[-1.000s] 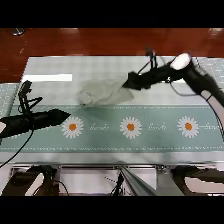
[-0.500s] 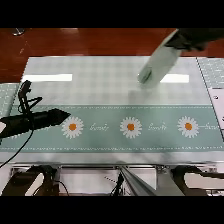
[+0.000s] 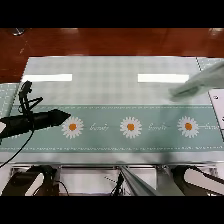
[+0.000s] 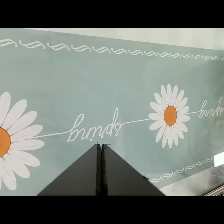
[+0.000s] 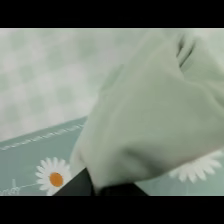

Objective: Fold the shirts.

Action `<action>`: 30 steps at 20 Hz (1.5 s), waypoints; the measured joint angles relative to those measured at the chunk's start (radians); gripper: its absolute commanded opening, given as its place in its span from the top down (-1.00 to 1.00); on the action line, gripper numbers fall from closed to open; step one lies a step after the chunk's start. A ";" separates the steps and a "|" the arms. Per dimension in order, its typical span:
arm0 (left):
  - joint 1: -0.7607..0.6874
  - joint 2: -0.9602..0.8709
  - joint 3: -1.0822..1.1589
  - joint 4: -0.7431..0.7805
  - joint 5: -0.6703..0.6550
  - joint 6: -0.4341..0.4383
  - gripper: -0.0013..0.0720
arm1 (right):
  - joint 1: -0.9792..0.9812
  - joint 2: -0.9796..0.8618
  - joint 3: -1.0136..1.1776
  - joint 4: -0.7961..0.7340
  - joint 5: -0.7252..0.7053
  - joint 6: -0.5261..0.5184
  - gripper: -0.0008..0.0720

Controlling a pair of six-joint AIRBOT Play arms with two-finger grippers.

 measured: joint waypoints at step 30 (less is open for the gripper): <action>-0.203 -0.418 0.616 0.044 0.074 0.087 0.90 | 0.329 0.307 -0.687 0.091 -0.660 -0.107 0.92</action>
